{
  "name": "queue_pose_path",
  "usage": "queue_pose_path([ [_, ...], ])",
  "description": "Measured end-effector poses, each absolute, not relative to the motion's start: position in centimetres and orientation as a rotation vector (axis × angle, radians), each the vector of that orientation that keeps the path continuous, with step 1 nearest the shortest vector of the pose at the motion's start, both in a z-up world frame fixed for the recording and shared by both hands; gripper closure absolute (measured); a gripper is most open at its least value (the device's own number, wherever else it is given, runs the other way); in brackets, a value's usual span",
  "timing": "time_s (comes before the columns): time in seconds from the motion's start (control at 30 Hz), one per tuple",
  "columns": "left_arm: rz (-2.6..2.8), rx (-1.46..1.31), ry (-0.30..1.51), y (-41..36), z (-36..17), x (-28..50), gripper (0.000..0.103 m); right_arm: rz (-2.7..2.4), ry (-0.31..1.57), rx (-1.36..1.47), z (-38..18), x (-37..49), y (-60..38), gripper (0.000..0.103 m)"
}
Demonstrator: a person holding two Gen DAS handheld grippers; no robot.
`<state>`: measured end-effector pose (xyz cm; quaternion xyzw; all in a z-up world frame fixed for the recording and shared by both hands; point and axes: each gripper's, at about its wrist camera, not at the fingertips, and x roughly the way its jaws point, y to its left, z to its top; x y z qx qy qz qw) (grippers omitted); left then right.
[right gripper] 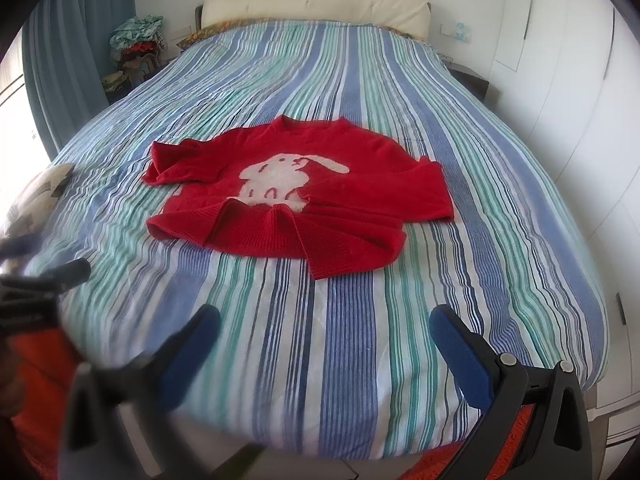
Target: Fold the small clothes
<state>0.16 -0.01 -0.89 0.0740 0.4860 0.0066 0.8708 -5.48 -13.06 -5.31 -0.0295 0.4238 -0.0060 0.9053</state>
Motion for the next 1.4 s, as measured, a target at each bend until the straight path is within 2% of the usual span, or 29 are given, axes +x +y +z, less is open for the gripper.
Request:
queue_pose_path([
  [1.4, 0.021, 0.196, 1.043, -0.2, -2.6, -0.1, 0.001, -0.201, 0.941, -0.203, -5.8, -5.0, -13.5, 0.0],
])
